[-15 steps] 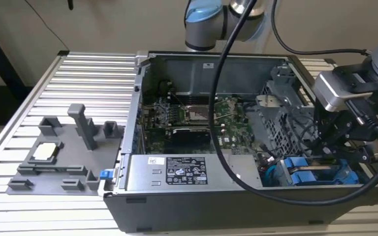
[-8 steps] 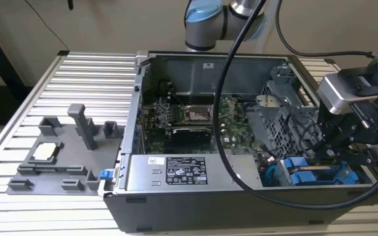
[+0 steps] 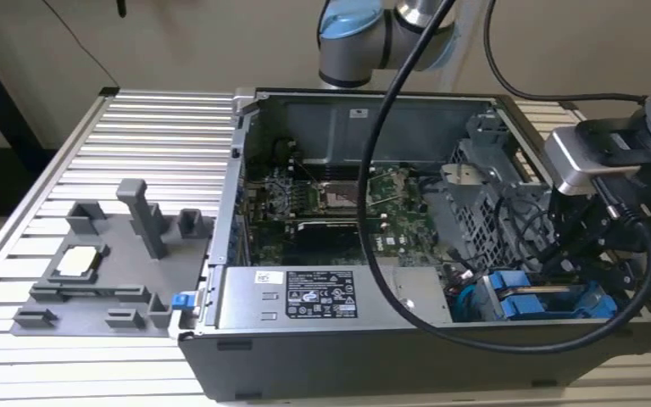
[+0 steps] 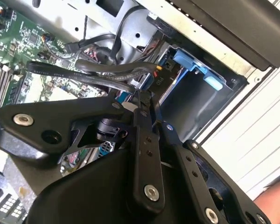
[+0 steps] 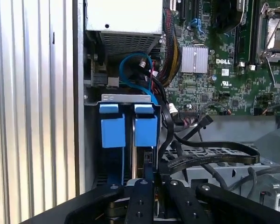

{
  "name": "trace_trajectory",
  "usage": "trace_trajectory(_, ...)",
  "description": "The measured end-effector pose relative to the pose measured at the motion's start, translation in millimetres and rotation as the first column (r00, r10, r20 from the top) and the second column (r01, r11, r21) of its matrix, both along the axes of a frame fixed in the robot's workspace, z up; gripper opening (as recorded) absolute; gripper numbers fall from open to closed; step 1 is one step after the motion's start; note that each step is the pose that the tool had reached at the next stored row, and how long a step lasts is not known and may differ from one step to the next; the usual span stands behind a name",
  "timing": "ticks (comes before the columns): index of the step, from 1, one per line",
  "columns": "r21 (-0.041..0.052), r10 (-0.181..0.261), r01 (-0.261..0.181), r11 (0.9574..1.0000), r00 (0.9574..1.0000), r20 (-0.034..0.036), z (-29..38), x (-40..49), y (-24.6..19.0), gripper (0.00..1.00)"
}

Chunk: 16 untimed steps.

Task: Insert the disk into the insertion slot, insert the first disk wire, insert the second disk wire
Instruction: 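Insert the second disk wire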

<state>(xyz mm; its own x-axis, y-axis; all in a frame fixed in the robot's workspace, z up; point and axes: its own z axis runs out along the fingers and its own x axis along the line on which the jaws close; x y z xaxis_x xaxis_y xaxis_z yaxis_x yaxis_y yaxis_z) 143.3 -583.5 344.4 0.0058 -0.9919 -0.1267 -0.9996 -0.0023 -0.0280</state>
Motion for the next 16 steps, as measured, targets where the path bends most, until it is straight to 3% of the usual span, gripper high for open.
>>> trace_trajectory(5,-0.0006,-0.004,0.004,1.0000,1.0000,0.0001,-1.1,0.1,0.1,0.16)
trace_trajectory(16,-0.0141,-0.012,0.012,0.9998,0.9999,0.0002,-9.4,0.7,0.1,0.16)
